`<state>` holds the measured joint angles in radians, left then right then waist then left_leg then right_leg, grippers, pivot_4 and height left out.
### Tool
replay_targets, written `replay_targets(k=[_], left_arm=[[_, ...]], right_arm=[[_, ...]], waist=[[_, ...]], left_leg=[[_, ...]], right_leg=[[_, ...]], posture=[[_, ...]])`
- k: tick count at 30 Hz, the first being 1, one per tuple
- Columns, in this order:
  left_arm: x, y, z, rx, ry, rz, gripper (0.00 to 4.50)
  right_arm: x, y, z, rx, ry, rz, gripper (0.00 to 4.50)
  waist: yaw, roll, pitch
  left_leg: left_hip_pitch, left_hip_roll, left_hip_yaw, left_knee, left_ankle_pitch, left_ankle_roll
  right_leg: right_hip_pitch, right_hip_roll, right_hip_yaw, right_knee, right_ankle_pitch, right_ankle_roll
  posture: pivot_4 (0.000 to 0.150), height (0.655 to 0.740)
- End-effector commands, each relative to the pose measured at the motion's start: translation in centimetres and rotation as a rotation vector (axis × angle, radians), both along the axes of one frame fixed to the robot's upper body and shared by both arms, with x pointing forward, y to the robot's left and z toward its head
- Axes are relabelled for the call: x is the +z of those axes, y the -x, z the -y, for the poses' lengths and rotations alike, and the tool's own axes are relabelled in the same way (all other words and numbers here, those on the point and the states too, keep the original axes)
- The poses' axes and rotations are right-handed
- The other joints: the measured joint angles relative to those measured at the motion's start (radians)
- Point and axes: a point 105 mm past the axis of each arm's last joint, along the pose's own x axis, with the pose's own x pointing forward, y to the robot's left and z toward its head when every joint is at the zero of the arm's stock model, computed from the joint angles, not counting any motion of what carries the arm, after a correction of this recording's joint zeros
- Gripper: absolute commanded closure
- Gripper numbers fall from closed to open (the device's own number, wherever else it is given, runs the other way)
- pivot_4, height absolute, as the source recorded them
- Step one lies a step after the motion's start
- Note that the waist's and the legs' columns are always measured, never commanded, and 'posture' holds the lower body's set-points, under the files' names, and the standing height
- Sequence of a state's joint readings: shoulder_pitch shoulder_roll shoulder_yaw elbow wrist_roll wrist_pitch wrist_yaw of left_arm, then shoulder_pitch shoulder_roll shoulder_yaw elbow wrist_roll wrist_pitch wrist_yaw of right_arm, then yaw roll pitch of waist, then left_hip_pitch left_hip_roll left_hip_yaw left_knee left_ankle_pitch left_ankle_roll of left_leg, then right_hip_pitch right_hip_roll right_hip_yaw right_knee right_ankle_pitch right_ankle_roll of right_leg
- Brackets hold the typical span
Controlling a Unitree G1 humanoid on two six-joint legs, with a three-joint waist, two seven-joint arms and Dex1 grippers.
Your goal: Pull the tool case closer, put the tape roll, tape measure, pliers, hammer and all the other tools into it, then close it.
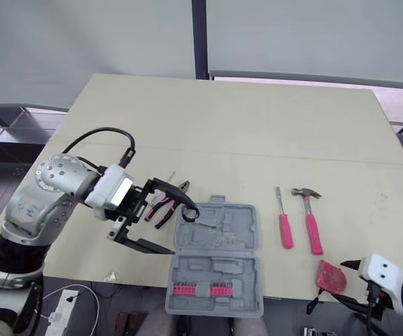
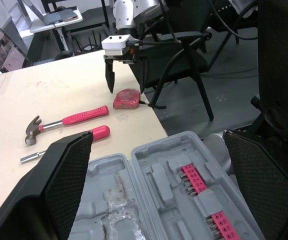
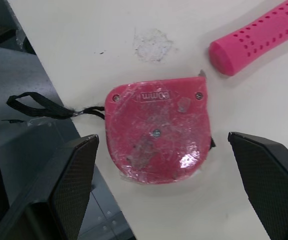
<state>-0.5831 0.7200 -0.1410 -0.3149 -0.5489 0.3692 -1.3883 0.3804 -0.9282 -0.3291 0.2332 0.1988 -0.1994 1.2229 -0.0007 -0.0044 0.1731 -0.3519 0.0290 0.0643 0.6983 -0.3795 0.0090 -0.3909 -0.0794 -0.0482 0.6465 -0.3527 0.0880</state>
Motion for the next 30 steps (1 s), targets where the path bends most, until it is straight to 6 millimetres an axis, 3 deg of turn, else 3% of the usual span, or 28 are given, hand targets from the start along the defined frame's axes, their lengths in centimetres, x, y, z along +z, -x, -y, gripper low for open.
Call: replay_targets(k=[1, 12, 15, 16, 17, 23, 26, 30], left_arm=[[0.2, -0.1, -0.1, 0.0, -0.003, 0.023, 0.0], [0.0, -0.5, -0.7, 0.029, -0.013, 0.03, 0.0], [0.1, -0.6, -0.7, 0.04, -0.009, 0.03, 0.0], [0.1, -0.8, -0.8, 0.053, -0.006, 0.028, 0.0], [0.1, -1.0, -1.0, 0.074, -0.001, 0.022, 0.0], [-0.5, -1.5, -2.8, 0.166, -0.02, 0.004, 0.0], [-1.0, -2.1, -3.4, 0.2, -0.037, 0.012, 0.0], [-1.4, -3.0, -3.6, 0.229, -0.04, 0.026, 0.0]], right_arm=[[0.0, -0.3, -0.3, -0.02, -0.012, 0.026, 0.11], [-1.1, -0.8, 0.2, -0.085, 0.012, 0.026, 0.11], [-0.3, -1.1, 0.0, -0.07, 0.002, 0.045, 0.92], [0.2, -1.1, -0.2, -0.05, -0.006, 0.055, 1.4], [1.0, -1.0, -0.7, -0.024, -0.021, 0.054, 1.52], [7.1, -2.2, -3.5, 0.115, -0.007, 0.088, 1.52], [8.9, -3.0, -5.2, 0.185, 0.051, 0.05, 1.52], [11.1, -6.2, -9.1, 0.214, 0.102, 0.041, 1.52]], waist=[[0.0, 0.0, 0.0], [0.0, 0.0, 0.0], [0.0, 0.0, 0.0], [0.0, 0.0, 0.0], [0.0, 0.0, 0.0], [-0.006, 0.004, -0.001], [-0.002, 0.004, -0.001], [-0.002, 0.004, -0.001]], left_leg=[[0.0, 0.0, 0.0, 0.0, 0.0, 0.0], [0.0, 0.0, 0.0, 0.0, 0.0, 0.0], [0.0, 0.0, 0.0, 0.0, 0.0, 0.0], [0.0, 0.0, 0.0, 0.0, 0.0, 0.0], [0.0, 0.0, 0.0, 0.0, 0.0, 0.0], [0.0, 0.0, 0.001, 0.0, 0.0, 0.0], [0.001, 0.001, 0.0, 0.001, 0.0, 0.0], [0.0, 0.0, -0.001, 0.002, 0.0, 0.0]], right_leg=[[0.0, 0.0, 0.0, 0.0, 0.0, 0.0], [0.0, 0.0, 0.0, 0.0, 0.0, 0.0], [0.0, 0.0, 0.0, 0.0, 0.0, 0.0], [0.0, 0.0, 0.0, 0.001, 0.0, 0.0], [0.0, 0.0, 0.0, 0.001, 0.0, 0.0], [0.0, 0.0, 0.001, 0.002, 0.0, 0.0], [0.0, 0.0, 0.0, 0.002, 0.0, 0.0], [-0.001, -0.001, 0.0, 0.002, 0.0, 0.0]], posture=[[0.15, 0.74], [0.15, 0.74], [0.15, 0.74], [0.15, 0.74], [0.15, 0.74], [0.15, 0.74], [0.15, 0.74], [0.15, 0.74]])
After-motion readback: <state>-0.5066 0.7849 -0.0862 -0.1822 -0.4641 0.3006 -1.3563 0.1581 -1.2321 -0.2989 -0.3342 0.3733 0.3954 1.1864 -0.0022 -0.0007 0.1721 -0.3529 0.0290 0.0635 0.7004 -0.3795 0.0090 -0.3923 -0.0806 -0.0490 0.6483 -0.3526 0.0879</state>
